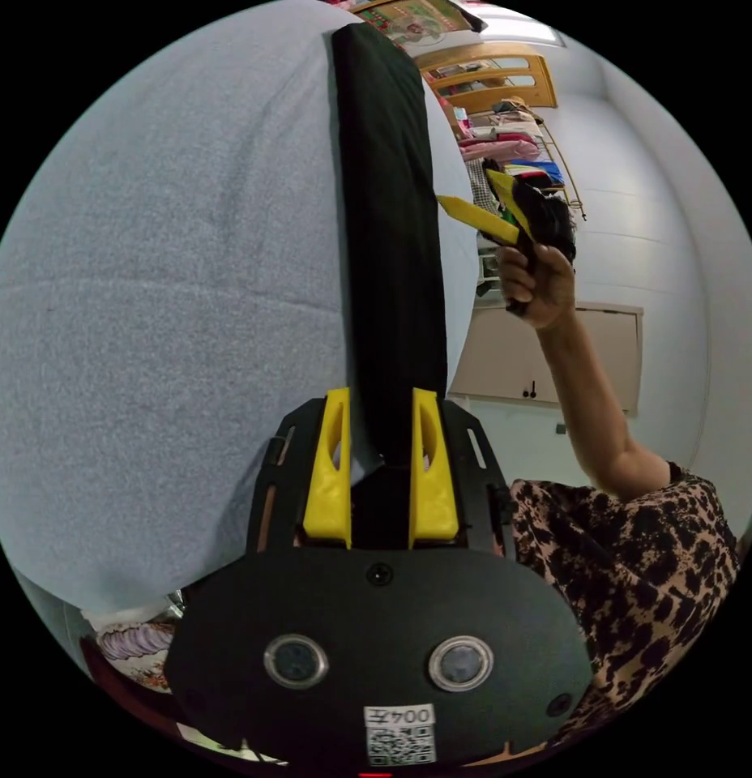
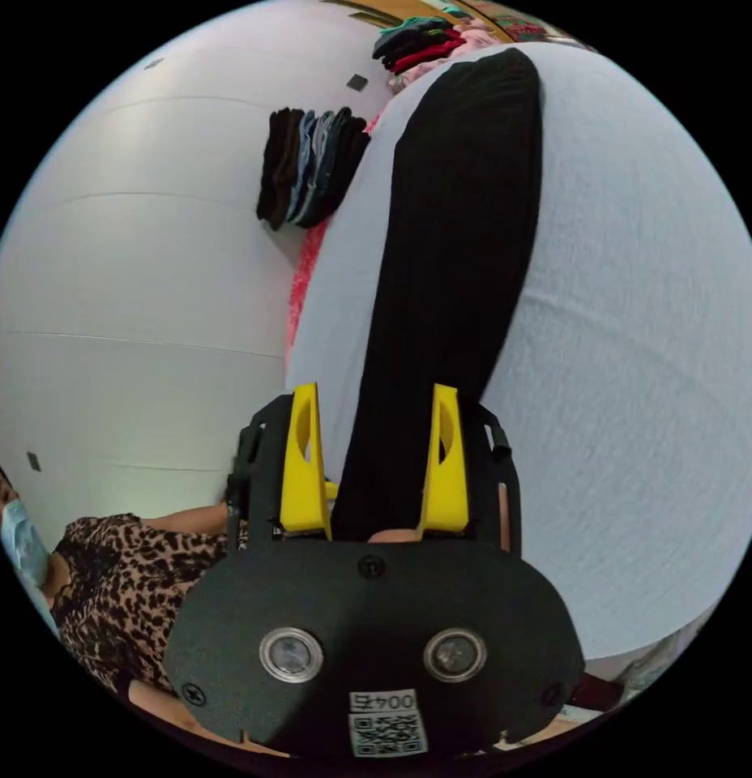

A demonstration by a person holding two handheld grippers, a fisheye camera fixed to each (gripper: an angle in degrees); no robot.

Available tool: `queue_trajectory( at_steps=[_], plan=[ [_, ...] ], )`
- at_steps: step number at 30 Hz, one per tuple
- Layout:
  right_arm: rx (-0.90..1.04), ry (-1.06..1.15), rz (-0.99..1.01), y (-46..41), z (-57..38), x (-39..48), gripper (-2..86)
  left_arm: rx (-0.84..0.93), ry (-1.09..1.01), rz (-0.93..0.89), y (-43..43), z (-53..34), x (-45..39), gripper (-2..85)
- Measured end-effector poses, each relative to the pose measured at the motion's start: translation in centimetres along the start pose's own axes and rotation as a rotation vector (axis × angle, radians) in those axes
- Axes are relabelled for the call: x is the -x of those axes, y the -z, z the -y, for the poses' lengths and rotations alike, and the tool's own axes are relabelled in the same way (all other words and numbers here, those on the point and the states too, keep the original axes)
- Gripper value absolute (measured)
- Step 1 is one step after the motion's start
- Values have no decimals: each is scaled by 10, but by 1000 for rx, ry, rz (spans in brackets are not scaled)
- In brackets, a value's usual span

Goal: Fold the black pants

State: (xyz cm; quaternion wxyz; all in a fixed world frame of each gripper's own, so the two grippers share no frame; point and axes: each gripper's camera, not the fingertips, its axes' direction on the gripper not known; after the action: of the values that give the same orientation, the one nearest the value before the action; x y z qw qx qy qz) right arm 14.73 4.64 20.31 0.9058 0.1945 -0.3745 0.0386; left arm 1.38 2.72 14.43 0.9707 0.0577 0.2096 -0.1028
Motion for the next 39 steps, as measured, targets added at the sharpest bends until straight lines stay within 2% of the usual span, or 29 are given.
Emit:
queue_trajectory(
  at_steps=[8, 11, 16, 26, 31, 39],
  plan=[
    [70, -107, 145, -16, -109, -82, 140, 20, 29, -51, -9, 5, 23, 105],
    [40, -157, 219, -22, -139, -116, 126, 10, 53, -109, -8, 4, 37, 107],
    [39, -202, 240, -38, -162, -149, 136, 1, 55, -242, -14, 1, 51, 118],
    [143, -153, 275, -73, -184, -183, 119, -43, 66, -311, -21, -7, 69, 111],
    [145, -148, 276, -79, -192, -199, 105, -4, 26, -308, -35, -5, 63, 99],
    [56, -64, 435, -65, -213, -205, 66, -200, 16, -375, -12, -46, 45, 74]
  ],
)
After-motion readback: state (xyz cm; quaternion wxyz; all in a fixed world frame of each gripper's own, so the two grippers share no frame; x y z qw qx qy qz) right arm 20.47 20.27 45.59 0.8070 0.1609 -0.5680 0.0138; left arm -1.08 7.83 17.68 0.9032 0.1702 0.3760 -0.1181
